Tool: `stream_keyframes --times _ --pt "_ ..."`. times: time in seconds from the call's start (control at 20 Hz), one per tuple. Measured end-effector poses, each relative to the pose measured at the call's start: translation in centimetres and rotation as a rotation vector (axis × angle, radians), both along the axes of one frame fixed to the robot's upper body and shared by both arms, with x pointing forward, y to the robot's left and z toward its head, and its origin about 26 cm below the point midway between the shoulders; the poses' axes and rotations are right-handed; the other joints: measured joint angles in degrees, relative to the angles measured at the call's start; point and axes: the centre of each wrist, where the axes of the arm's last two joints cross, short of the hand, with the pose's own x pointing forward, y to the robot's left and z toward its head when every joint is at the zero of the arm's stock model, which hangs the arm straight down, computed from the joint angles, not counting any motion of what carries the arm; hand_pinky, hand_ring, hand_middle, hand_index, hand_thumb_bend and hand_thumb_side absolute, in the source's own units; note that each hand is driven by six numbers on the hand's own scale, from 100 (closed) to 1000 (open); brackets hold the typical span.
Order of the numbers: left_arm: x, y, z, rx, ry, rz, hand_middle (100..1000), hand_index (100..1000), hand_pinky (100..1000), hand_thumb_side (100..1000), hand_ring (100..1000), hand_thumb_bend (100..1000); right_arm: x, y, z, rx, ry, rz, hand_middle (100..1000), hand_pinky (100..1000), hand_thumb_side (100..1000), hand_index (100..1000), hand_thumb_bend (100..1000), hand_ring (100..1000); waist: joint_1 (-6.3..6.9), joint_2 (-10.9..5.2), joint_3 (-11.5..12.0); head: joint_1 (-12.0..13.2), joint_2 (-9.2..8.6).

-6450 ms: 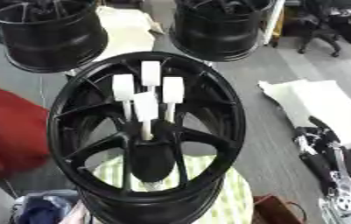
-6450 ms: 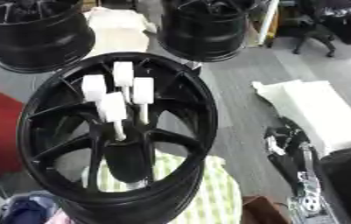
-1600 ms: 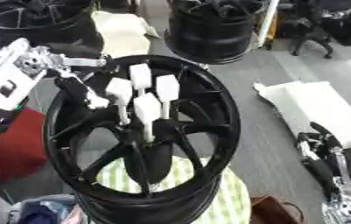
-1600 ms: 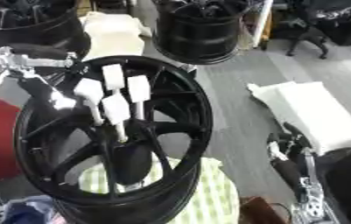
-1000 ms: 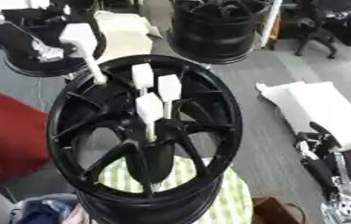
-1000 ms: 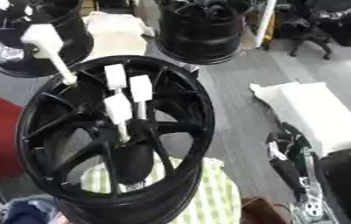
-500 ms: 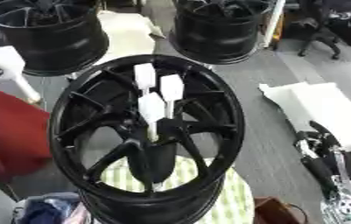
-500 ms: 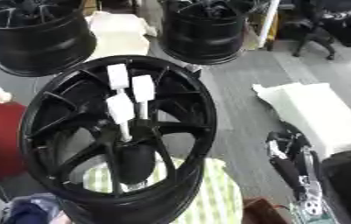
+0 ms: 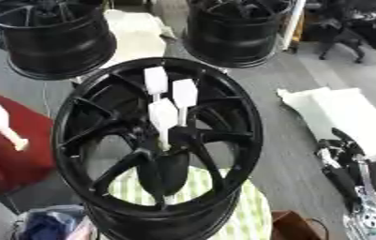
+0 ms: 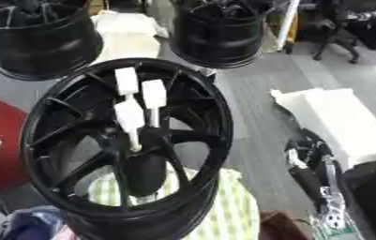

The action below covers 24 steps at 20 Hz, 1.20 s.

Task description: Pull the pin out of the wheel hub.

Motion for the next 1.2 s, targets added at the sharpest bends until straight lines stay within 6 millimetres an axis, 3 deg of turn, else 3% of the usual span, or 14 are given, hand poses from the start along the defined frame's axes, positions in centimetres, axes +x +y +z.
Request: stream_keyframes --times 0.3,0.5,0.8,0.85,0.9,1.2 --pt "-2.3 0.8 -3.5 -0.143 -0.114 0.16 742 905 729 588 708 390 0.0 -0.1 0.0 0.0 -0.001 -0.003 630 659 410 880 172 595 -0.3 0.51 0.46 -0.29 0.0" --pt "-3.9 -1.0 -5.4 -0.394 -0.23 0.226 682 889 679 562 657 305 0.0 -0.1 0.1 0.002 -0.004 -0.008 630 659 410 880 173 595 -0.61 0.66 0.66 -0.54 0.0" --pt "-5.5 -5.2 -5.8 -0.758 -0.382 0.314 646 879 656 532 628 262 0.1 -0.1 0.1 0.003 -0.008 -0.006 630 659 410 880 174 595 -1.03 0.91 1.13 -0.62 0.0" --pt "-5.7 -5.8 -5.8 -0.8 -0.395 0.331 640 877 653 479 622 297 0.2 -0.1 0.2 0.004 -0.009 -0.006 630 659 405 880 182 595 -1.08 0.92 1.14 -0.63 0.0" --pt "-6.0 -6.4 -5.8 -0.84 -0.405 0.345 635 875 651 520 619 251 0.2 -0.1 0.2 0.004 -0.01 -0.005 630 659 409 880 174 595 -1.09 1.01 1.14 -0.64 0.0" --pt "-6.9 -9.1 -5.9 -1.006 -0.411 0.393 623 874 646 504 610 229 0.3 0.2 0.2 0.012 -0.01 0.0 630 659 409 880 175 595 -1.29 1.45 0.86 -0.63 0.0"
